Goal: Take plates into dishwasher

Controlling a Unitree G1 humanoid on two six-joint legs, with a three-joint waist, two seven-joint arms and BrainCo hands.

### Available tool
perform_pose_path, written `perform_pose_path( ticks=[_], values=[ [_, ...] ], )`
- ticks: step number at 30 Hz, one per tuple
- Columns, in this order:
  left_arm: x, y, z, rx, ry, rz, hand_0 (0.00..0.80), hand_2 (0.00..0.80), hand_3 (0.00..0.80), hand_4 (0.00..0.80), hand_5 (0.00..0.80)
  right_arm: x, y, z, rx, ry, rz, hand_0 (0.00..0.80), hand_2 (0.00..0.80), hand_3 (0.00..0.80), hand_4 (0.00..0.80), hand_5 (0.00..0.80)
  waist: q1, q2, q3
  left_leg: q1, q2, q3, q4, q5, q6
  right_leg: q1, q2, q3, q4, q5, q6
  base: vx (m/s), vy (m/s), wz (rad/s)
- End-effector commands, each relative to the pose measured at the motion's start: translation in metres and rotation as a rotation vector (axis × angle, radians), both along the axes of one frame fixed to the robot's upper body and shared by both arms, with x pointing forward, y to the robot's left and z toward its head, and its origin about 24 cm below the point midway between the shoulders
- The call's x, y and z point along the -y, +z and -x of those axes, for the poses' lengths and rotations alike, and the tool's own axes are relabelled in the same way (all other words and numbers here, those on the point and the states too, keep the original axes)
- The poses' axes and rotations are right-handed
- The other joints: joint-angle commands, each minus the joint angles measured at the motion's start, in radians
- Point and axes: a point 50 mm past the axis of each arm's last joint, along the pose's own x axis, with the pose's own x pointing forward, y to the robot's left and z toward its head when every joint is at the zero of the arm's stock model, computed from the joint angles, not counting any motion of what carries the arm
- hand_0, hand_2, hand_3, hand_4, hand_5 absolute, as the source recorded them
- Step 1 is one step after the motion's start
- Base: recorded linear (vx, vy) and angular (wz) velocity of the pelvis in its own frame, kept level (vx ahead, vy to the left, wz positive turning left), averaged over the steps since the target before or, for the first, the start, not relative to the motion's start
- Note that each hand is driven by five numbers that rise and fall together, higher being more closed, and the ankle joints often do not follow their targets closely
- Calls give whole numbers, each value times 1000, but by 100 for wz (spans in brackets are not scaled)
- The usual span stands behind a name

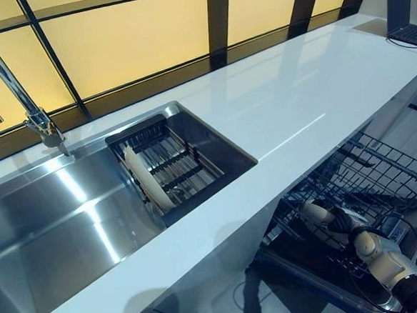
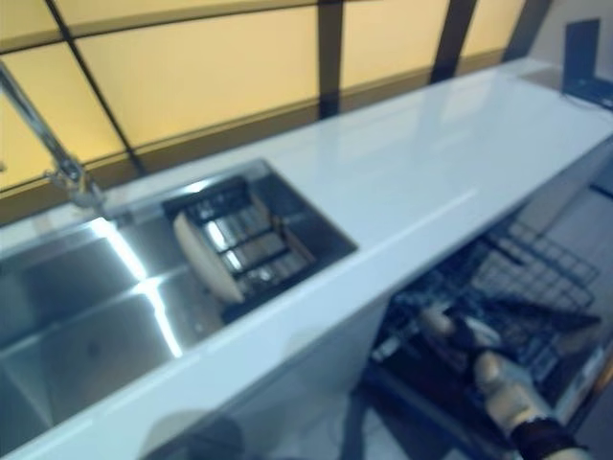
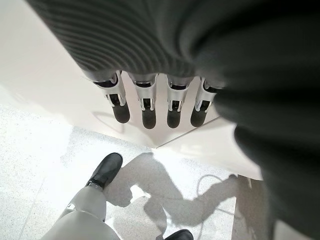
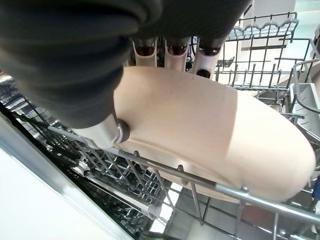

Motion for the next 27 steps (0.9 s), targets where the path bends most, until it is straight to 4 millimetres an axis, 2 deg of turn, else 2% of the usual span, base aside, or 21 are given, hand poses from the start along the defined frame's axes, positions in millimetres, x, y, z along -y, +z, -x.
perform_pose_path(
  ticks=[1, 9, 21, 23, 24, 25, 26, 27],
  values=[
    [-1, 7, -11, 19, -78, -40, 0, 0, 0, 0, 0, 2, -21, 3, -119, -47, 17, 800, 800, 800, 800, 800, 8, -22, -14, -105, -20, 43, -7, 35, 6, 33, 21, -33, 42, -104, 36, 2, -14, 3],
    [0, 6, -11, 18, -91, -41, 0, 0, 0, 0, 0, 8, -27, 2, -147, -88, 12, 800, 800, 800, 800, 800, 20, -19, -10, -104, -22, 35, -7, 33, 7, 34, 19, -40, 40, -101, 36, 0, -2, 1],
    [0, 7, -12, 23, -90, -42, 0, 0, 0, 0, 0, 6, -30, 3, -154, -89, 10, 800, 800, 800, 800, 800, 22, -19, -10, -101, -24, 30, -7, 31, 10, 32, 20, -39, 44, -102, 36, 0, 1, 1],
    [0, 7, -12, 23, -91, -41, 0, 0, 0, 0, 0, 7, -31, 3, -150, -91, 10, 565, 565, 565, 565, 565, 23, -19, -11, -100, -24, 30, -7, 31, 10, 34, 20, -40, 43, -102, 35, 0, 0, 0],
    [0, 7, -12, 22, -92, -41, 0, 0, 0, 0, 0, 7, -30, 3, -146, -93, 10, 474, 474, 474, 474, 474, 23, -19, -11, -99, -24, 30, -7, 31, 10, 35, 20, -40, 43, -102, 35, 0, 0, 0],
    [0, 7, -12, 21, -92, -43, 0, 0, 0, 0, 0, 7, -29, 3, -140, -95, 7, 210, 210, 210, 210, 210, 22, -20, -12, -97, -24, 30, -7, 30, 10, 36, 20, -40, 44, -102, 35, 0, 0, 0],
    [0, 7, -12, 21, -92, -43, 0, 0, 0, 0, 0, 7, -29, 3, -140, -95, 7, 210, 210, 210, 210, 210, 22, -20, -12, -97, -24, 30, -7, 30, 10, 36, 20, -40, 44, -102, 35, 0, 0, 0],
    [-1, 7, -12, 21, -90, -43, 0, 0, 0, 0, 0, 6, -28, 2, -139, -94, 5, 0, 0, 0, 0, 0, 22, -21, -14, -96, -24, 29, -7, 30, 10, 35, 21, -39, 45, -103, 35, 0, 0, 0]
  ],
)
